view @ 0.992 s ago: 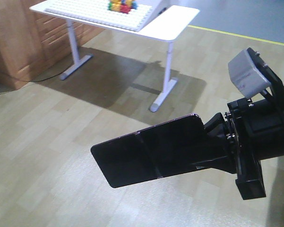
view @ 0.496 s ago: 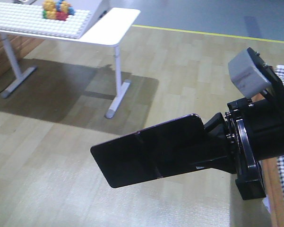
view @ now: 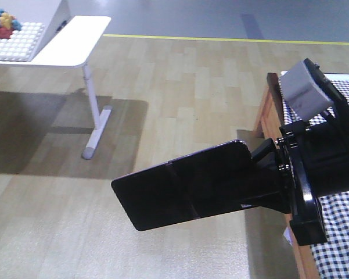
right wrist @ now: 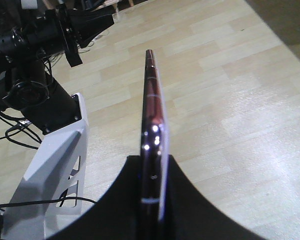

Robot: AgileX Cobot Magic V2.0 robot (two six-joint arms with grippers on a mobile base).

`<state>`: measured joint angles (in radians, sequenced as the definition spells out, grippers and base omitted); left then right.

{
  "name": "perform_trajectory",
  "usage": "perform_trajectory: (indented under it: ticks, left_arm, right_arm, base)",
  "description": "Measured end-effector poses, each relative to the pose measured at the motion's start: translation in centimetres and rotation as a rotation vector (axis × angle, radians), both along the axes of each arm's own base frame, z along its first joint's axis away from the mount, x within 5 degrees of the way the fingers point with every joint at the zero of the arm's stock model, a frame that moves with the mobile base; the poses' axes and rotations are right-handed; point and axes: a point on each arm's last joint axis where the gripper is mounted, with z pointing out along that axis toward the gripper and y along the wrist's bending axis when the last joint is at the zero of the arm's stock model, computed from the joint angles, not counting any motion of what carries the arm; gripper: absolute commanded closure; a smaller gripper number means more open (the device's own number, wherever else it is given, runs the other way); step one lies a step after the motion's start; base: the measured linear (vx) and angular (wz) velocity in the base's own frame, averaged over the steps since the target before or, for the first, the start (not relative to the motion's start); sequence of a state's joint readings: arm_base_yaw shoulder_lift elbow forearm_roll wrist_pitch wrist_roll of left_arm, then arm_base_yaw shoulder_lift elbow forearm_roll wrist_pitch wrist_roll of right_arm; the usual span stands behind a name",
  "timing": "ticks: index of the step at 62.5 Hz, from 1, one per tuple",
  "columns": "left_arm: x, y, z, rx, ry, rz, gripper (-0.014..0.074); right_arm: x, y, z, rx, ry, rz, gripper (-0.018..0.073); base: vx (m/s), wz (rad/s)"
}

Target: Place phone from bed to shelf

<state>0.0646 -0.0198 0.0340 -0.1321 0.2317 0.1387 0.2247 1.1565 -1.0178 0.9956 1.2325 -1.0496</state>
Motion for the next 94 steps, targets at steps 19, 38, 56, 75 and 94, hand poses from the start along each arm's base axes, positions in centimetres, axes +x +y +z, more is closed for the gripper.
perform_trajectory:
  ticks: [19,38,56,75,94]
  left_arm:
    - [0.0,0.0,0.0,0.0,0.0,0.0,0.0596]
    - [0.0,0.0,0.0,0.0,0.0,0.0,0.0596]
    - [0.0,0.0,0.0,0.0,0.0,0.0,0.0596]
    - [0.0,0.0,0.0,0.0,0.0,0.0,0.0596]
    - [0.0,0.0,0.0,0.0,0.0,0.0,0.0596]
  right_arm:
    - [0.0,0.0,0.0,0.0,0.0,0.0,0.0564]
    - [-0.01,0.0,0.0,0.0,0.0,0.001,0.0564]
    - [-0.01,0.0,0.0,0.0,0.0,0.001,0.0564]
    - [-0.01,0.0,0.0,0.0,0.0,0.001,0.0564]
    - [-0.01,0.0,0.0,0.0,0.0,0.001,0.0564]
  base:
    - [0.11,-0.22]
    - [0.16,-0.11]
    - [0.22,-0.07]
    - [0.24,-0.01]
    - [0.24,0.02]
